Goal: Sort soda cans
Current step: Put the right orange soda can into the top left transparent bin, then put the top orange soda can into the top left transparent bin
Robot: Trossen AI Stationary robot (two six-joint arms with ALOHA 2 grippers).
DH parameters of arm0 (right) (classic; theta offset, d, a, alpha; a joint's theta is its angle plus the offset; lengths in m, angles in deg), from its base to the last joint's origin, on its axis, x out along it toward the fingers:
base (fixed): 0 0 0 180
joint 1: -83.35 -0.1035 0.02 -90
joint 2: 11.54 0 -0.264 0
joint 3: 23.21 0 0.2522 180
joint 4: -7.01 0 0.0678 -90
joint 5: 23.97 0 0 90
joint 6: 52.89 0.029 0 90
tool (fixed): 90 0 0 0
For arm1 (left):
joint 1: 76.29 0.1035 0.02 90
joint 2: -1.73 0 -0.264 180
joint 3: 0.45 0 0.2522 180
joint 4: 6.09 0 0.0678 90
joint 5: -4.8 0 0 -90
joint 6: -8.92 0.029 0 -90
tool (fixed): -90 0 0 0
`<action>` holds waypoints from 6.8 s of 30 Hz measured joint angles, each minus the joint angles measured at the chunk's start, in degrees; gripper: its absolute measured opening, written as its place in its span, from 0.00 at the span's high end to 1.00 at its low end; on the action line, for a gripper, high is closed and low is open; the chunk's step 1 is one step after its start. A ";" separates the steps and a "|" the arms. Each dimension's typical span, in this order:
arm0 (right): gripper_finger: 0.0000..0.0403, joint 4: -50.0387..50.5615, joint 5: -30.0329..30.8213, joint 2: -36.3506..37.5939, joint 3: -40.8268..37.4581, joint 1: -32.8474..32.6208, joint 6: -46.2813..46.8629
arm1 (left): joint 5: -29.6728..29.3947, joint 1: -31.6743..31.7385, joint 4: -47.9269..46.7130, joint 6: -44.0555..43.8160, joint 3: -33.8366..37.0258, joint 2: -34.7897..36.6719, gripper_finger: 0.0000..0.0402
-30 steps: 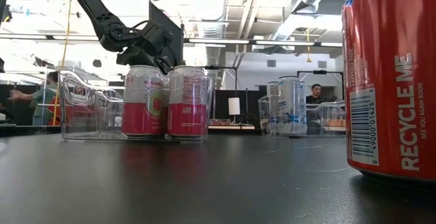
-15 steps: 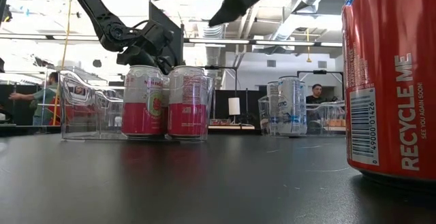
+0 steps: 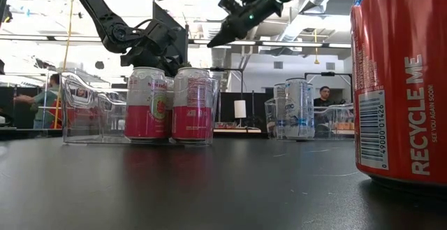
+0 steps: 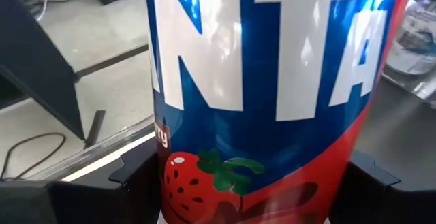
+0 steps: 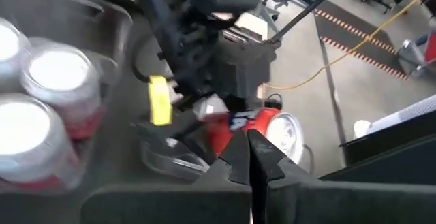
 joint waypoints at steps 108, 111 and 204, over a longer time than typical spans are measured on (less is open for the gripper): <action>1.00 9.90 -9.60 -20.28 20.66 3.72 3.90 | 19.28 6.02 8.78 14.17 -0.56 0.28 0.19; 1.00 8.72 -9.21 -21.50 20.65 3.82 2.84 | 21.40 6.70 10.38 14.80 -0.50 -1.21 0.21; 1.00 53.51 20.62 16.31 13.22 -29.12 32.25 | 19.91 -20.14 -21.04 15.80 1.55 28.09 0.16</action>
